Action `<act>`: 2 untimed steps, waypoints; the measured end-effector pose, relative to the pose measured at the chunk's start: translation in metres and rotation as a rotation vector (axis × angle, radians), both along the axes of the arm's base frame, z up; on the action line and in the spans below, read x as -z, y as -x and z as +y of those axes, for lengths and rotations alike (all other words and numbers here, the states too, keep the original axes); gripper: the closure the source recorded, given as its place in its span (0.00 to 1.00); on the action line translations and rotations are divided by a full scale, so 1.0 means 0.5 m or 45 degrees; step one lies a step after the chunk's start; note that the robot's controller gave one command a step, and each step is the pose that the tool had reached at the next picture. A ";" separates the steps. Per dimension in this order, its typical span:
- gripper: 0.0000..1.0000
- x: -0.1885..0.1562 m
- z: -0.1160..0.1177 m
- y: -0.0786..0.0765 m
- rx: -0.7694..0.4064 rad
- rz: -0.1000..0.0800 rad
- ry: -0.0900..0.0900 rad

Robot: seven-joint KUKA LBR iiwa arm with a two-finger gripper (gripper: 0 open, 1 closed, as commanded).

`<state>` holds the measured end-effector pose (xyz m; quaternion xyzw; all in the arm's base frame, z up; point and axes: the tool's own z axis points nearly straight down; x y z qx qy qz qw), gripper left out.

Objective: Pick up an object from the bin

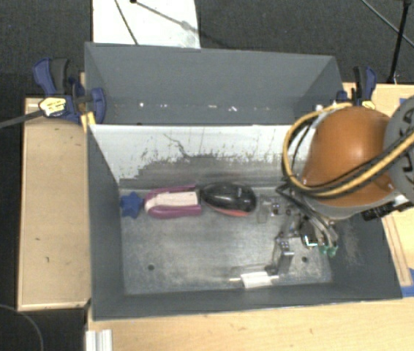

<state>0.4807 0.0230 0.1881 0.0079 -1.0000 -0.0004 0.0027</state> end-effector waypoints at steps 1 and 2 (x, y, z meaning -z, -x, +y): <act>0.00 -0.019 -0.151 -0.078 0.103 -0.015 0.005; 0.00 0.211 -0.287 -0.127 0.247 -0.009 -0.007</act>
Offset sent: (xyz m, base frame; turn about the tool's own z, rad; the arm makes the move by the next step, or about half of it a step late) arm 0.0371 -0.0706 0.0086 0.0732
